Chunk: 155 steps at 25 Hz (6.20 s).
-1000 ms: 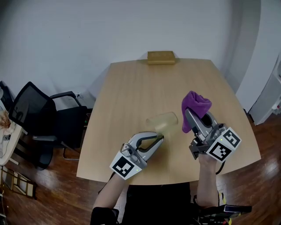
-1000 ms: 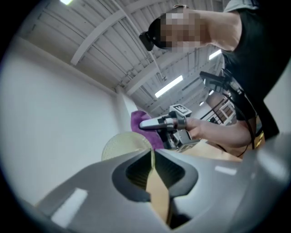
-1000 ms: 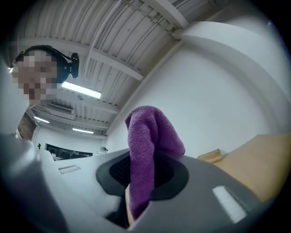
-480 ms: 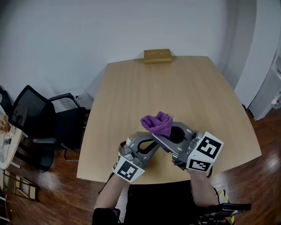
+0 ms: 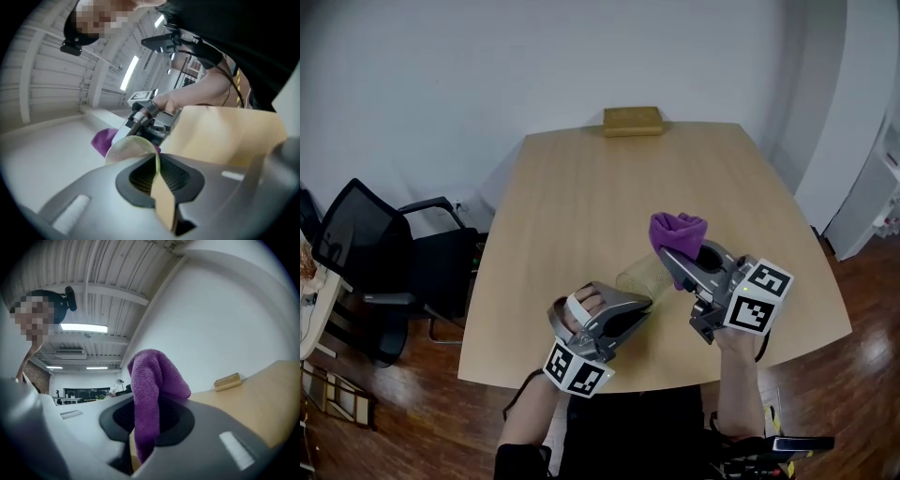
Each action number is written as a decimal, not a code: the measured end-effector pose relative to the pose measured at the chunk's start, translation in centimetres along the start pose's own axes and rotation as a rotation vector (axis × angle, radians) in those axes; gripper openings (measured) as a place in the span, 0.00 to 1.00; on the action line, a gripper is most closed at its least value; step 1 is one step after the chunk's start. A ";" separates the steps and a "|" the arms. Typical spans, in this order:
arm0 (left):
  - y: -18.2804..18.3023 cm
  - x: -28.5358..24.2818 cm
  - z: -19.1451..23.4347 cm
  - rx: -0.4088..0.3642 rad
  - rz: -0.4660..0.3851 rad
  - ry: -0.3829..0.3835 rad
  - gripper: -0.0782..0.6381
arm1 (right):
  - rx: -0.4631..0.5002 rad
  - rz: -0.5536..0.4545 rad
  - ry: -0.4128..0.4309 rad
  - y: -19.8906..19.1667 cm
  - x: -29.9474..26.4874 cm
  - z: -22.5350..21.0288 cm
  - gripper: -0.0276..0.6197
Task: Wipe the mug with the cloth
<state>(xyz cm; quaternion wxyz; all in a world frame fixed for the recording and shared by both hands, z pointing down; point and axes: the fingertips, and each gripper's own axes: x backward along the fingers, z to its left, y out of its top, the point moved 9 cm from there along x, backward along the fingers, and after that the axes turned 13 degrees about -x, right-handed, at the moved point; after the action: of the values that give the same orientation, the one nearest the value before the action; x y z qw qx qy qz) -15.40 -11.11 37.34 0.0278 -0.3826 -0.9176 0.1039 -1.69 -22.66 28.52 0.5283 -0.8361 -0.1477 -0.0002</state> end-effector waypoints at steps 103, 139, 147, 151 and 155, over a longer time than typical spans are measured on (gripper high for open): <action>-6.0 3.3 3.5 1.968 -1.207 0.442 0.17 | 0.047 -0.392 0.174 -0.9 2.3 2.1 0.13; -6.0 2.9 4.4 1.913 -1.254 0.367 0.17 | 0.271 -0.053 0.257 -5.9 0.2 3.0 0.13; -5.3 1.8 4.1 1.905 -1.203 0.323 0.17 | 0.294 -0.432 0.191 0.6 3.5 4.2 0.13; -5.4 1.6 4.0 1.909 -1.175 0.326 0.18 | 0.366 -0.207 0.220 -2.7 0.3 6.2 0.13; -5.7 1.8 4.0 1.907 -1.175 0.335 0.17 | 0.346 -0.021 0.326 -6.5 -1.5 7.2 0.13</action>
<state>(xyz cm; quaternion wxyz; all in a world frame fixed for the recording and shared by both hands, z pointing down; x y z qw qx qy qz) -21.15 -14.45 34.62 0.4751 0.2759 -0.4865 0.6794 -5.90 -14.08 30.83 0.6807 -0.7203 -0.0671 -0.1155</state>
